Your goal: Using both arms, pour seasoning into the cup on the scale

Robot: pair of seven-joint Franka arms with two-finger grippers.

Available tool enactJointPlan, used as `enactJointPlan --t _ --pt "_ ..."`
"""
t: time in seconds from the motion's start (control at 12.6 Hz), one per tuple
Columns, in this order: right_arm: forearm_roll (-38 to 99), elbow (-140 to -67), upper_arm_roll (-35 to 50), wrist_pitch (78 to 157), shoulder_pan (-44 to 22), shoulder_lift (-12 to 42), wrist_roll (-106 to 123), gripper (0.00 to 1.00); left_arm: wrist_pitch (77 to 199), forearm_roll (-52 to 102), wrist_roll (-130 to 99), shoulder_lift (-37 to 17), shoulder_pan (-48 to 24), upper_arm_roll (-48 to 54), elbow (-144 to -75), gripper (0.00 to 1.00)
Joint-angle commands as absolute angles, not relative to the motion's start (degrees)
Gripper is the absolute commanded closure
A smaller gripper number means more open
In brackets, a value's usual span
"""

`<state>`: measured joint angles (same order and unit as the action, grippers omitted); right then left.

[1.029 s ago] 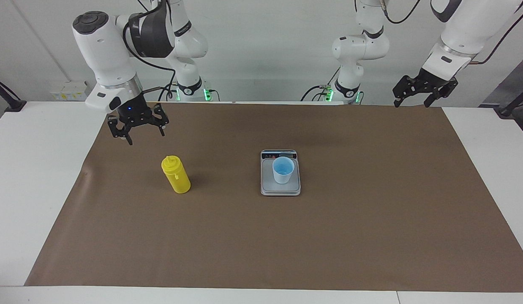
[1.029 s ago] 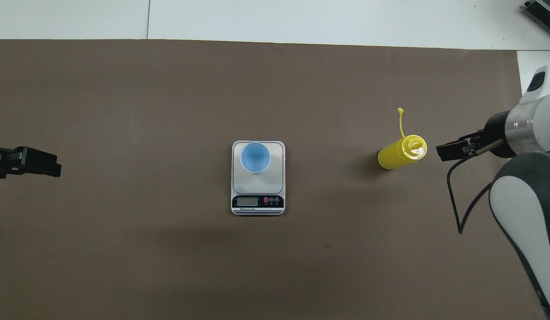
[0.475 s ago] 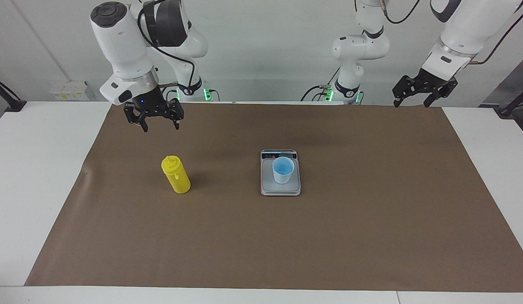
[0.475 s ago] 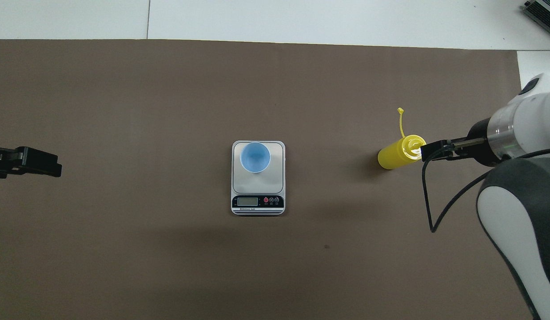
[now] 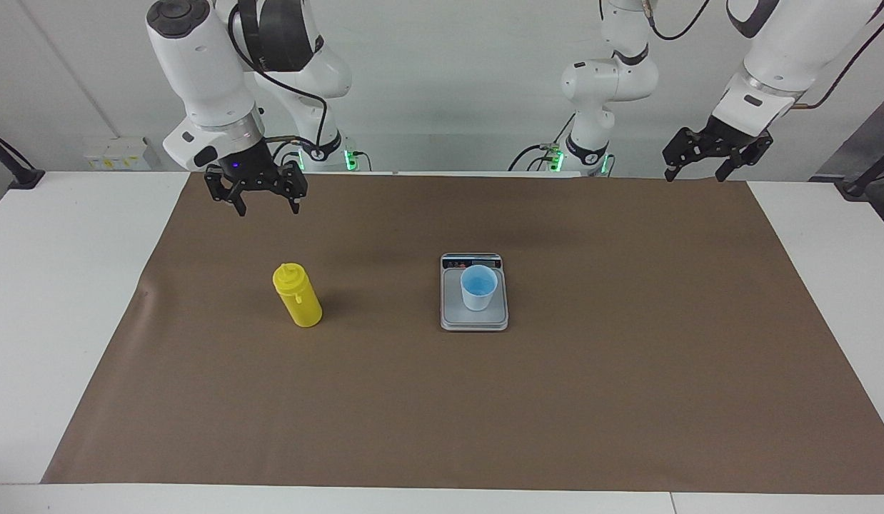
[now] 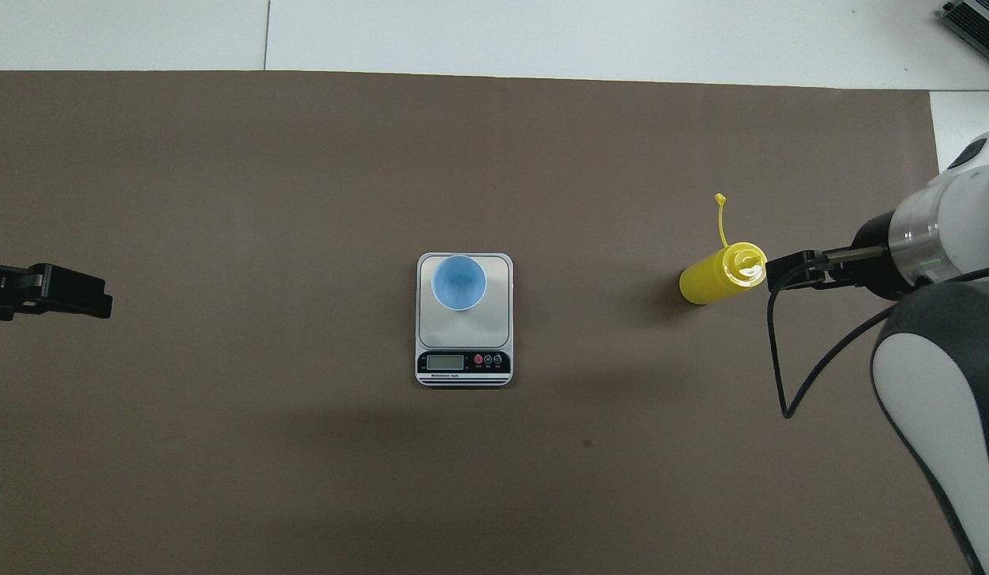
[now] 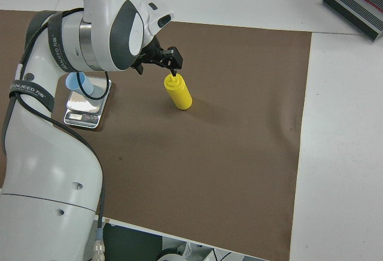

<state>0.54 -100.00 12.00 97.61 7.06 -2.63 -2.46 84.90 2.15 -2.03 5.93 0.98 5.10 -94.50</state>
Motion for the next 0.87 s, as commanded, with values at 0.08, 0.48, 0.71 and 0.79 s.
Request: enactJointPlan --t 0.08,0.48,0.71,0.79 --pt "-0.88 -97.74 12.57 95.54 8.17 -2.02 -3.69 0.0 86.22 2.64 -1.49 7.73 0.44 4.75 -96.68 0.0" --pt "-0.97 -96.51 5.75 93.26 1.7 -1.93 -3.52 0.0 86.13 2.64 -1.58 7.73 0.44 4.83 -96.77 0.0" --pt "-0.97 -96.24 2.72 93.16 -0.79 -1.32 -3.34 0.0 86.22 2.64 -1.49 7.73 0.44 4.83 -96.77 0.0" --pt "-0.97 -96.24 2.72 93.08 -0.79 -1.32 -3.34 0.0 86.22 2.64 -1.49 7.73 0.44 4.83 -96.77 0.0"
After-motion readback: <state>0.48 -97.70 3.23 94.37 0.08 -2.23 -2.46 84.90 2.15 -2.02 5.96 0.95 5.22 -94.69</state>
